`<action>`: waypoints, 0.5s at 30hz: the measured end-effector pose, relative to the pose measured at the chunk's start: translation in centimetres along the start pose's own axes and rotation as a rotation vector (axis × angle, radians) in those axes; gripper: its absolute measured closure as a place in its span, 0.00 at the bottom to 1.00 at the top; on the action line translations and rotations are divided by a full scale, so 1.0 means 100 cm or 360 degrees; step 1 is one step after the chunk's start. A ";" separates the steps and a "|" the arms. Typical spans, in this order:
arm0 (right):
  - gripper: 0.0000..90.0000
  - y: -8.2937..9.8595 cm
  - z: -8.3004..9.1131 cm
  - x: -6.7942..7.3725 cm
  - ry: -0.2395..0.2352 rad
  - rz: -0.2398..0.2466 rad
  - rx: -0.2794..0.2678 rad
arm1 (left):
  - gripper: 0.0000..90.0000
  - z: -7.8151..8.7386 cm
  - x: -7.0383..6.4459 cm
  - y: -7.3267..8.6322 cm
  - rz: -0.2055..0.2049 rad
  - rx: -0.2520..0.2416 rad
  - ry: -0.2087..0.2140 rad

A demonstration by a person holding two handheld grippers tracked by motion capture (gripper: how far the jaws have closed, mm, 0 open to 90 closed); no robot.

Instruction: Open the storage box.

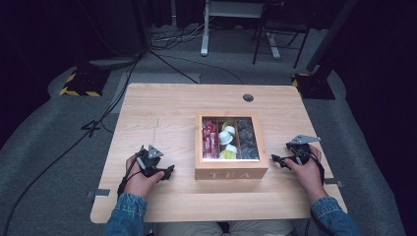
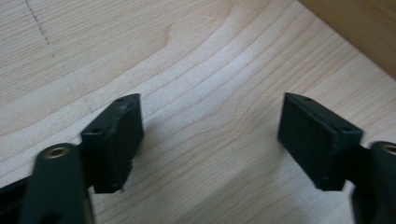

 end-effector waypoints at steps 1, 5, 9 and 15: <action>0.13 0.000 0.000 0.000 -0.0002 0.0002 -0.0002 | 0.23 0.002 -0.001 -0.002 0.0010 -0.0014 0.0000; 0.16 0.000 0.001 0.001 -0.0011 0.0016 -0.0014 | 0.26 0.008 -0.003 -0.009 0.0004 -0.0059 0.0026; 0.17 0.000 0.001 0.002 -0.0016 0.0021 -0.0017 | 0.27 0.020 -0.007 -0.017 -0.0025 -0.0098 0.0021; 0.17 0.000 0.001 0.002 -0.0016 0.0021 -0.0018 | 0.28 0.036 -0.015 -0.026 -0.0039 -0.0115 0.0030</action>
Point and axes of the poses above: each handheld gripper's, and its own axes: z roughly backward along the jaws, y roughly out of its underside, x roughly to its left, the point moved 8 cm from there along -z, roughly forward along the jaws, and after that the axes turned 9 degrees about x, right-handed, at the moved point
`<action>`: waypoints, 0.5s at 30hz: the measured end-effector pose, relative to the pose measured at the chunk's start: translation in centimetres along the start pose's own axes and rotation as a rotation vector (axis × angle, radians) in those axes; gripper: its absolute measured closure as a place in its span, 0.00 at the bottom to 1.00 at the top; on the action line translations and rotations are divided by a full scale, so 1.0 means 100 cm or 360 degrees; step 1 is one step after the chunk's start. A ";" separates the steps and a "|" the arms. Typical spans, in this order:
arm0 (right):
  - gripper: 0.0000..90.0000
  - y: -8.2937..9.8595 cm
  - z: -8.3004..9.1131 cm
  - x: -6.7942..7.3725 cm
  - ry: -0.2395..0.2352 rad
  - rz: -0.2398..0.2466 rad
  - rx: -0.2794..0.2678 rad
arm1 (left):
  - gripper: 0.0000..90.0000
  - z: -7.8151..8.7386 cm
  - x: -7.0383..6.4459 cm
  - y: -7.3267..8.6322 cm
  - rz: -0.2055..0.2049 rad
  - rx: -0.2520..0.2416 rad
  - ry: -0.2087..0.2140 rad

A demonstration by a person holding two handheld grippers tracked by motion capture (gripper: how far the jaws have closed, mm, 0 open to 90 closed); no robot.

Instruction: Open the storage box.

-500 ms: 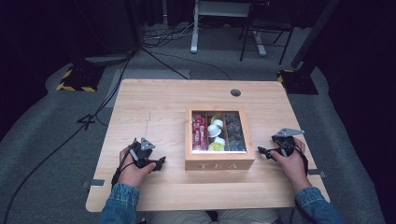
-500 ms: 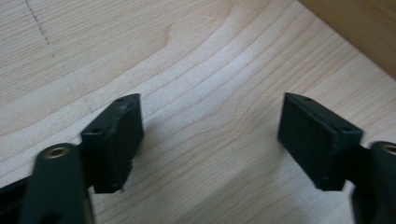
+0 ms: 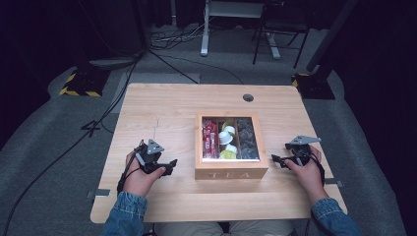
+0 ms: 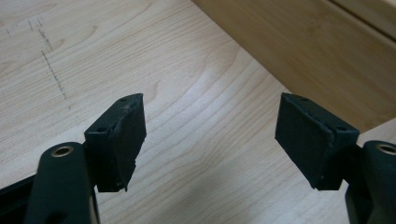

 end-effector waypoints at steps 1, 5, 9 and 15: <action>0.17 0.000 0.000 0.000 0.0000 0.0000 0.0000 | 0.28 0.002 -0.002 -0.001 -0.0003 -0.0008 0.0003; 0.17 0.000 0.000 0.000 0.0000 0.0000 0.0000 | 0.28 0.008 -0.010 -0.006 -0.0027 -0.0023 0.0014; 0.17 0.000 0.000 0.000 0.0000 0.0000 0.0000 | 0.29 0.016 -0.022 -0.014 -0.0047 -0.0070 0.0065; 0.17 0.000 0.000 0.000 0.0000 0.0000 0.0000 | 0.29 0.025 -0.040 -0.022 -0.0115 -0.0095 0.0129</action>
Point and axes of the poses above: each handheld gripper's, and its own axes: z roughly backward along the jaws, y roughly out of its underside, x roughly to its left, the point moved 8 cm from there along -z, roughly forward along the jaws, and after that the axes turned 9 degrees about x, right-handed, at the moved point
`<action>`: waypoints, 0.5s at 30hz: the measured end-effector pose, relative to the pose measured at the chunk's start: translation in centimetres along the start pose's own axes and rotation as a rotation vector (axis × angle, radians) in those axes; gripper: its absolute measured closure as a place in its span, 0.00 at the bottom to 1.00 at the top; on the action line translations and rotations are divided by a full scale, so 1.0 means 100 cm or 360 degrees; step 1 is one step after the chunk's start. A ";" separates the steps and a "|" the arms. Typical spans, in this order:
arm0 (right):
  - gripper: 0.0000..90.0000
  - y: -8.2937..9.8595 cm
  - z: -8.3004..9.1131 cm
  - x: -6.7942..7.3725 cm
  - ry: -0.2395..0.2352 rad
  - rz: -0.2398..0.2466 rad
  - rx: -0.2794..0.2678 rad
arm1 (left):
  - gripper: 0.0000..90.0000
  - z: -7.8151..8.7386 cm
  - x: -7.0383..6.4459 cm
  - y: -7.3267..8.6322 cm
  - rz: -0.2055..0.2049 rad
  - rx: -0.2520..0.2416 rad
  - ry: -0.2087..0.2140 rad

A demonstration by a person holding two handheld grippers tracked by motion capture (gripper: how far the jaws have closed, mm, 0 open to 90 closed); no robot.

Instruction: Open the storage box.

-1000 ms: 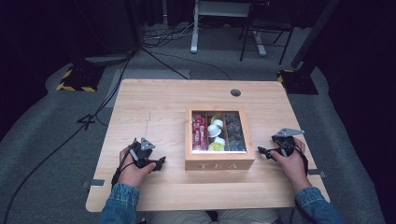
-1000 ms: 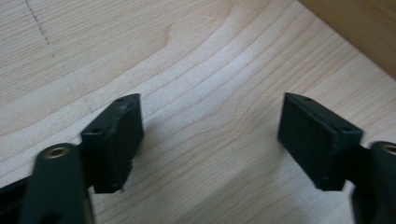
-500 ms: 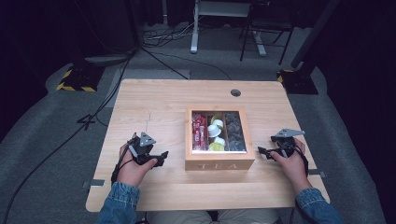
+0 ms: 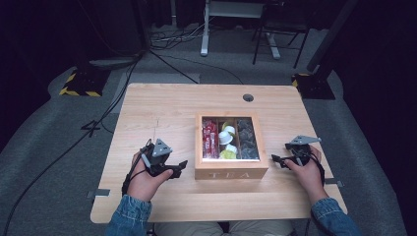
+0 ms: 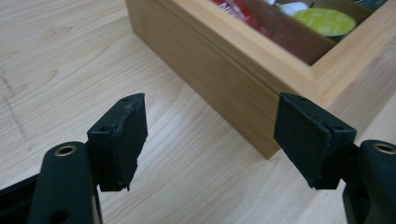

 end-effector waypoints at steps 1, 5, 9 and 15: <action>0.17 0.000 0.000 0.000 0.0000 0.0000 0.0000 | 0.29 0.000 -0.003 -0.001 -0.0002 0.0000 0.0018; 0.17 0.000 0.000 0.000 0.0000 0.0001 0.0000 | 0.30 0.000 -0.012 -0.006 -0.0036 -0.0012 0.0044; 0.17 0.000 0.000 0.000 0.0000 0.0000 0.0000 | 0.30 -0.001 -0.019 -0.007 -0.0056 -0.0007 0.0064; 0.17 0.000 0.000 0.000 0.0000 0.0000 0.0000 | 0.30 -0.005 -0.032 -0.010 -0.0069 -0.0010 0.0133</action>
Point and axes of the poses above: each handheld gripper's, and its own axes: z roughly backward along the jaws, y roughly out of its underside, x roughly to its left, the point moved 8 cm from there along -z, roughly forward along the jaws, and after that the axes turned 9 degrees about x, right-handed, at the moved point
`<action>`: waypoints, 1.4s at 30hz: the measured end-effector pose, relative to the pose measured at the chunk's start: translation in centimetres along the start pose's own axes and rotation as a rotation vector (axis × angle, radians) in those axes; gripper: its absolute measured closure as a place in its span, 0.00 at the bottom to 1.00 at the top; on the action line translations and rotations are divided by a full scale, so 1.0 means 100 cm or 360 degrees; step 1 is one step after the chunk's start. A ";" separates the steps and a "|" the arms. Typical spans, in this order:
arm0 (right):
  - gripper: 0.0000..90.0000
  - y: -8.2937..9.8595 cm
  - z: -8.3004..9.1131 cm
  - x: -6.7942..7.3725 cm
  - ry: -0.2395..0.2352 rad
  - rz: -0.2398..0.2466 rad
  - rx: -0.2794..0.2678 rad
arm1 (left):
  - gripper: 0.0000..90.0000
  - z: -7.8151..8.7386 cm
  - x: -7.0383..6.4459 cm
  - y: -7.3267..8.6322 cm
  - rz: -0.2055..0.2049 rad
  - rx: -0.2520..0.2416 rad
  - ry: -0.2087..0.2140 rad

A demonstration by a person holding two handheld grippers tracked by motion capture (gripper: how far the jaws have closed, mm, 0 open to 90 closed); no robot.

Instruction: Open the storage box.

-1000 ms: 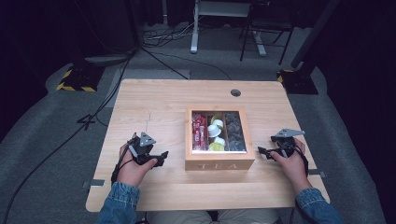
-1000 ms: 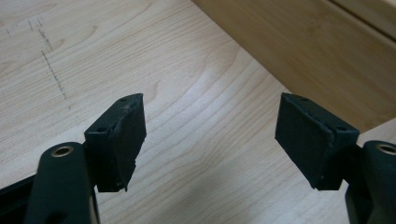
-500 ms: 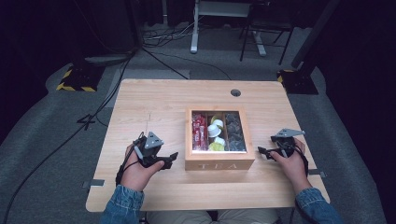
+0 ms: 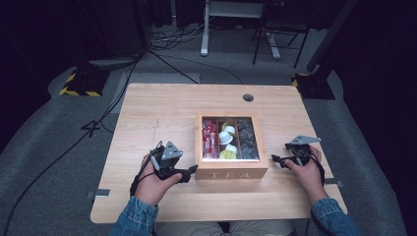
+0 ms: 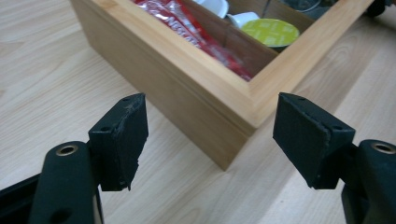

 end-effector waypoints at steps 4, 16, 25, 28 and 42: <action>0.17 0.000 0.000 0.000 0.0000 0.0000 0.0000 | 0.30 -0.004 -0.010 -0.002 -0.0024 -0.0008 0.0043; 0.17 0.000 0.000 0.000 0.0000 0.0000 0.0000 | 0.32 -0.029 -0.018 0.001 -0.0031 0.0022 -0.0051; 0.17 0.000 0.000 0.000 0.0001 0.0000 0.0000 | 0.45 -0.033 -0.020 0.007 -0.0031 0.0099 -0.0049; 0.17 0.000 0.000 0.000 0.0001 0.0000 0.0000 | 0.48 -0.031 -0.020 0.008 -0.0042 0.0124 -0.0061; 0.18 0.000 0.001 0.001 -0.0007 0.0005 0.0000 | 0.57 -0.028 -0.018 0.007 -0.0101 0.0129 -0.0072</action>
Point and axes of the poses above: each handheld gripper's, and its own axes: z roughly backward along the jaws, y roughly out of its underside, x roughly to its left, the point moved 8 cm from there along -z, roughly forward along the jaws, and after that the axes turned 9 degrees about x, right-handed, at the moved point
